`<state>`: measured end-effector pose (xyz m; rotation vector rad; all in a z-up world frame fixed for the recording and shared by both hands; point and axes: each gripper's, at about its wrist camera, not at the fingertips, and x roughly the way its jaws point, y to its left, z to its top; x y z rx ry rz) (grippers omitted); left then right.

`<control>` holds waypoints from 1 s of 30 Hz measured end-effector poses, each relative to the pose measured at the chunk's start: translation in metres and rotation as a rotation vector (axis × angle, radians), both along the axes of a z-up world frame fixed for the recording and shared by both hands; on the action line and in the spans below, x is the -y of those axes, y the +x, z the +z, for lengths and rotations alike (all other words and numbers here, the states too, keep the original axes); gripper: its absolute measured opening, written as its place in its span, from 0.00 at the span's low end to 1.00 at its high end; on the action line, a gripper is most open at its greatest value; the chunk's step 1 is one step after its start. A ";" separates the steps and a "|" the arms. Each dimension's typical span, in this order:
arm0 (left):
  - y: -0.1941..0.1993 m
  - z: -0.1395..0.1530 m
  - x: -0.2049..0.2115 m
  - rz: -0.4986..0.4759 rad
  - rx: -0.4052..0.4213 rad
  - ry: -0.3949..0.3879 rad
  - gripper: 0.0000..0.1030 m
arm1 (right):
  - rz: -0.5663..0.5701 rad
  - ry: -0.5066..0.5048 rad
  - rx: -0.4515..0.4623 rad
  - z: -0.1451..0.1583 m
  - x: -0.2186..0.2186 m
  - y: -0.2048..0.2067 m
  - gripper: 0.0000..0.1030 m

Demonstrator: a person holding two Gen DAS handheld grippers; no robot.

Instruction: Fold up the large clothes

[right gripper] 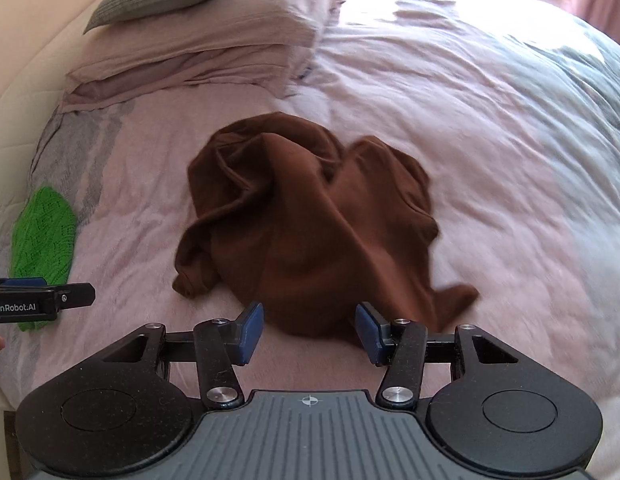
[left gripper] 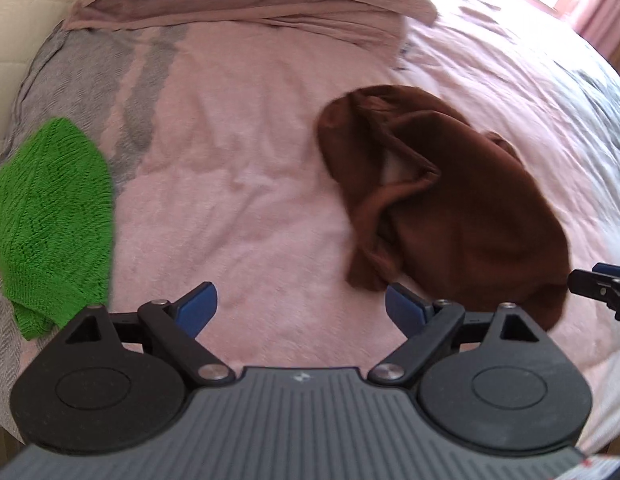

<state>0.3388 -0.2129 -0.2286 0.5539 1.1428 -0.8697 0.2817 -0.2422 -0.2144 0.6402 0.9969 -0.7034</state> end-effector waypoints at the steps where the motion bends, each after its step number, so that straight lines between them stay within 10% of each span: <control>1: 0.010 -0.004 0.000 0.017 0.002 0.000 0.86 | 0.016 -0.005 0.000 -0.007 0.001 0.014 0.47; 16: 0.080 -0.058 0.016 0.106 0.012 0.013 0.86 | -0.210 0.061 0.126 -0.133 0.070 0.143 0.46; 18: 0.077 -0.058 0.016 0.103 0.009 0.013 0.86 | -0.217 0.080 0.138 -0.136 0.077 0.137 0.00; 30: 0.021 -0.016 0.027 -0.029 0.034 -0.042 0.84 | -0.184 -0.291 0.445 0.083 0.026 -0.088 0.00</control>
